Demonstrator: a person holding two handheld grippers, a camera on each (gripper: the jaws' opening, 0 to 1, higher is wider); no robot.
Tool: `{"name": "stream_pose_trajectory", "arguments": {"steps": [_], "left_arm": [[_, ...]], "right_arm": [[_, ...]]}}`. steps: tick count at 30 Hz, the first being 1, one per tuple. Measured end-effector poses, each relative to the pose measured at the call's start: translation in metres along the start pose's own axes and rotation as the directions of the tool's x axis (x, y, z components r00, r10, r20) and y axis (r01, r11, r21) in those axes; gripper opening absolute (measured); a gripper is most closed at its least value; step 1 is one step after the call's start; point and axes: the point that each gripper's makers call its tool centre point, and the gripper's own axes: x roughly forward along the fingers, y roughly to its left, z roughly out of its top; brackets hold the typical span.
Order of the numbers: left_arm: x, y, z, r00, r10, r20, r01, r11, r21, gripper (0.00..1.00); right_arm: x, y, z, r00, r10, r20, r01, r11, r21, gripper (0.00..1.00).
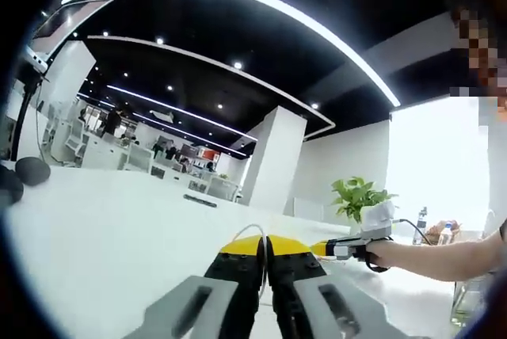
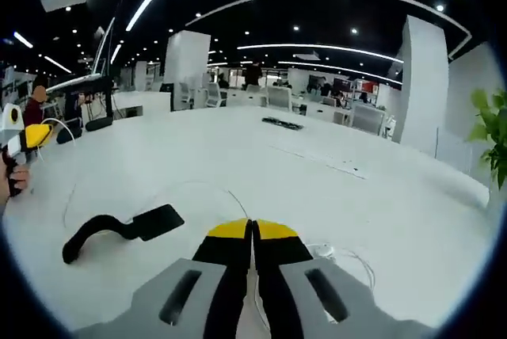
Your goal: Peel open the Velcro strap on the desktop, arrange the wired earphones neatly onto it, and close the Velcro strap to secure them.
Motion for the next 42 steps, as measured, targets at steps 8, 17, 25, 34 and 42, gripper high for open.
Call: {"name": "stream_pose_trajectory", "arguments": {"steps": [8,17,25,34,42], "left_arm": [[0.001,-0.002,-0.001,1.0,-0.001,-0.007,0.001,1.0,0.013,0.05],[0.001,-0.004,-0.004,1.0,0.0,-0.021,0.001,0.999,0.039,0.06],[0.002,-0.004,-0.006,1.0,-0.001,-0.03,0.003,0.998,0.064,0.08],[0.002,-0.008,-0.01,0.999,-0.021,-0.045,0.025,0.995,0.095,0.1],[0.002,-0.009,-0.009,0.999,-0.023,-0.041,0.027,0.994,0.106,0.17]], "right_arm": [[0.002,-0.002,-0.005,1.0,0.006,-0.019,-0.006,1.0,0.006,0.11],[0.007,0.004,-0.013,0.999,0.012,-0.052,-0.014,0.999,-0.051,0.1],[0.005,0.001,-0.011,0.999,0.003,-0.054,-0.007,0.998,-0.068,0.05],[-0.012,0.005,-0.004,0.999,0.008,-0.037,-0.012,0.996,-0.087,0.05],[-0.045,0.025,0.026,0.996,0.054,0.065,-0.049,0.996,-0.076,0.05]]}}
